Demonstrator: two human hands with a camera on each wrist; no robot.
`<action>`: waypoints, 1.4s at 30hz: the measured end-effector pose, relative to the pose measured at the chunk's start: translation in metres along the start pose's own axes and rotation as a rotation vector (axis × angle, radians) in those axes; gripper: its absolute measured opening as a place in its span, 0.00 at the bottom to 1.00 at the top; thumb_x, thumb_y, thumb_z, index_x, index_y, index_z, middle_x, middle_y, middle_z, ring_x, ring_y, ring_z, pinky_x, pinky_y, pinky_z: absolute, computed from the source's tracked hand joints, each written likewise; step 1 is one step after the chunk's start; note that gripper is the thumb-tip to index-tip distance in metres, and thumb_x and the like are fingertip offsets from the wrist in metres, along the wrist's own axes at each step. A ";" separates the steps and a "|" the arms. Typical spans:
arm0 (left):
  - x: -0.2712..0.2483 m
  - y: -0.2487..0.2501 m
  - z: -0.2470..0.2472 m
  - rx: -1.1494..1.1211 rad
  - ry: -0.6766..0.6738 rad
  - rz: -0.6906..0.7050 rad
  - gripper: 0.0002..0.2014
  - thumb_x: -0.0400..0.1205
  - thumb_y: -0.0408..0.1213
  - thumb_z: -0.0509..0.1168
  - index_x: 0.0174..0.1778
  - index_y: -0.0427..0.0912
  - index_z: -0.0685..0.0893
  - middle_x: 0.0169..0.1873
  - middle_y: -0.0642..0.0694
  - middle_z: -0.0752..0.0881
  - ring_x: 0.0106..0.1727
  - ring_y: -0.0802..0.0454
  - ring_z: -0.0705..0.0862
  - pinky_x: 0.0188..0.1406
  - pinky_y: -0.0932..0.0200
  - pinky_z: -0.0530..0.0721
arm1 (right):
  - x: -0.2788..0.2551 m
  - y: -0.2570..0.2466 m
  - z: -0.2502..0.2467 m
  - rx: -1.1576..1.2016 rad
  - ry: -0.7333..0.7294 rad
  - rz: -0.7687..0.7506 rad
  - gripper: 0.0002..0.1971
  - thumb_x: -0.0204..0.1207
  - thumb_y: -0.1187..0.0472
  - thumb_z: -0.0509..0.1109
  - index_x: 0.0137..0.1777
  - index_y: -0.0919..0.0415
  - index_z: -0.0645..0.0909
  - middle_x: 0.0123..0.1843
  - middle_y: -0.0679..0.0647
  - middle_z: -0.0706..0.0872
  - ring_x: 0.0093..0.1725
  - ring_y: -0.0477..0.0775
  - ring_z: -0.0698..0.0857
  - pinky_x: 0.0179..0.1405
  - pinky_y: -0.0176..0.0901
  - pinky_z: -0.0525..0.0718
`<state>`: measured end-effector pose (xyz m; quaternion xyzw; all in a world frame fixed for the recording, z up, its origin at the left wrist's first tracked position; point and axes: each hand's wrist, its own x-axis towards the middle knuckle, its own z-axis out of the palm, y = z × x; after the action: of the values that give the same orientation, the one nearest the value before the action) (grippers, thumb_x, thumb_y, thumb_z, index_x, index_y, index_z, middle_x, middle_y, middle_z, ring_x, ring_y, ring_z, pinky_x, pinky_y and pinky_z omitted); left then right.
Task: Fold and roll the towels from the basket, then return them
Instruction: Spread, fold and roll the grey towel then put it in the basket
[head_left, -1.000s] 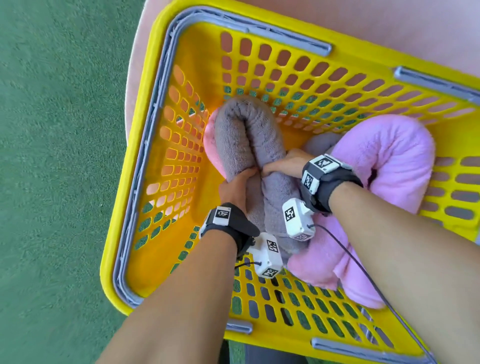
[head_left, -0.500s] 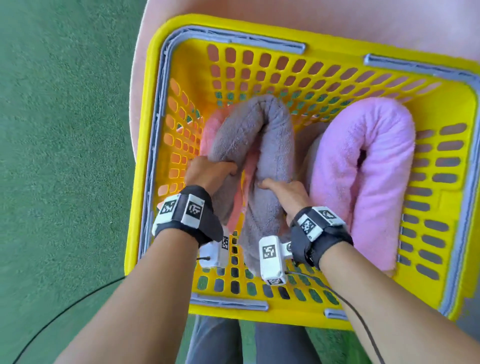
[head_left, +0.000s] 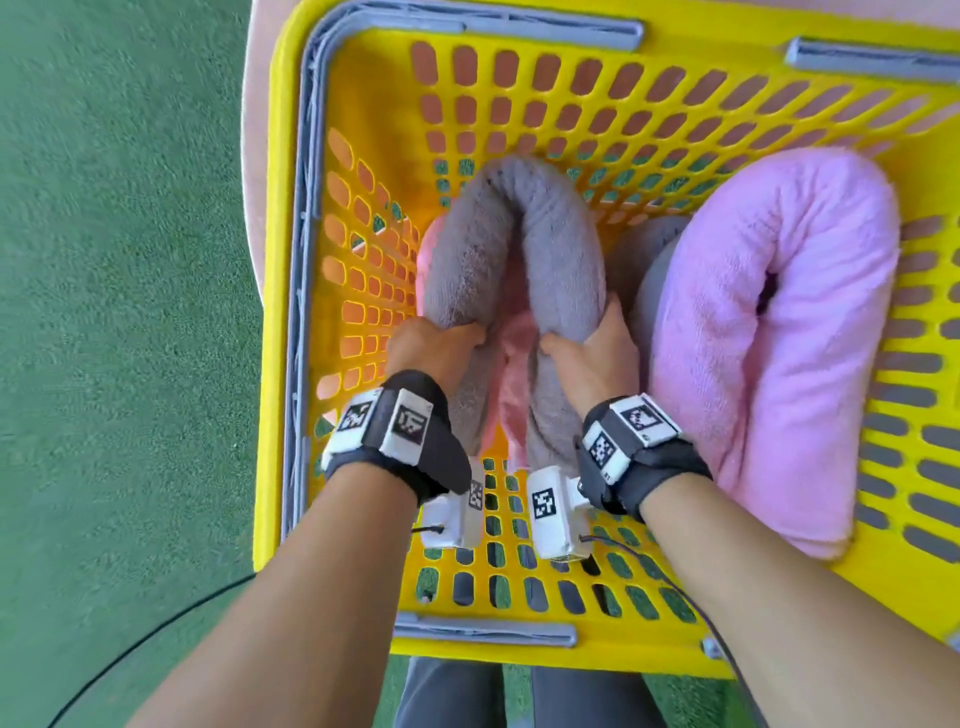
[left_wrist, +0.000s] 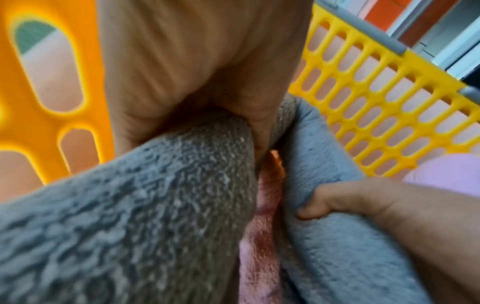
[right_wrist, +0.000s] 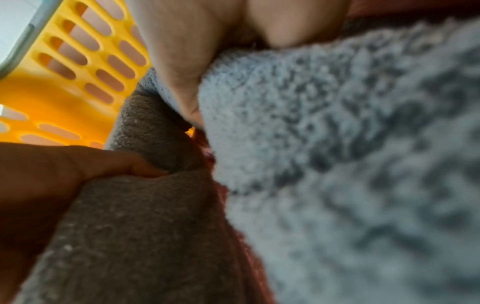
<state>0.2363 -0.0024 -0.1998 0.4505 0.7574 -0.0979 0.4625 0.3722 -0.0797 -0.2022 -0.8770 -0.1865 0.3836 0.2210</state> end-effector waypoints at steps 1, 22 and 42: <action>-0.001 -0.001 -0.003 -0.031 0.007 -0.032 0.26 0.72 0.49 0.73 0.60 0.33 0.81 0.53 0.40 0.85 0.51 0.41 0.83 0.41 0.55 0.77 | 0.001 -0.003 0.000 0.005 -0.043 -0.021 0.32 0.65 0.56 0.77 0.69 0.57 0.71 0.61 0.61 0.84 0.57 0.64 0.83 0.46 0.44 0.76; -0.016 0.015 0.021 0.060 0.401 0.411 0.25 0.73 0.36 0.64 0.66 0.32 0.72 0.59 0.35 0.75 0.61 0.37 0.72 0.59 0.50 0.64 | 0.024 0.009 0.021 0.207 -0.161 0.161 0.51 0.48 0.40 0.84 0.70 0.59 0.70 0.63 0.56 0.83 0.60 0.57 0.83 0.62 0.48 0.80; 0.036 0.026 0.082 -0.394 -0.388 -0.095 0.23 0.86 0.41 0.52 0.74 0.32 0.73 0.71 0.35 0.77 0.70 0.37 0.78 0.68 0.43 0.78 | 0.047 0.013 0.004 0.151 -0.364 0.235 0.36 0.82 0.33 0.49 0.83 0.55 0.60 0.82 0.56 0.65 0.80 0.59 0.64 0.78 0.45 0.56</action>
<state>0.3005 -0.0122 -0.2664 0.2887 0.6792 -0.0545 0.6725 0.4012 -0.0666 -0.2395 -0.7901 -0.0908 0.5713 0.2026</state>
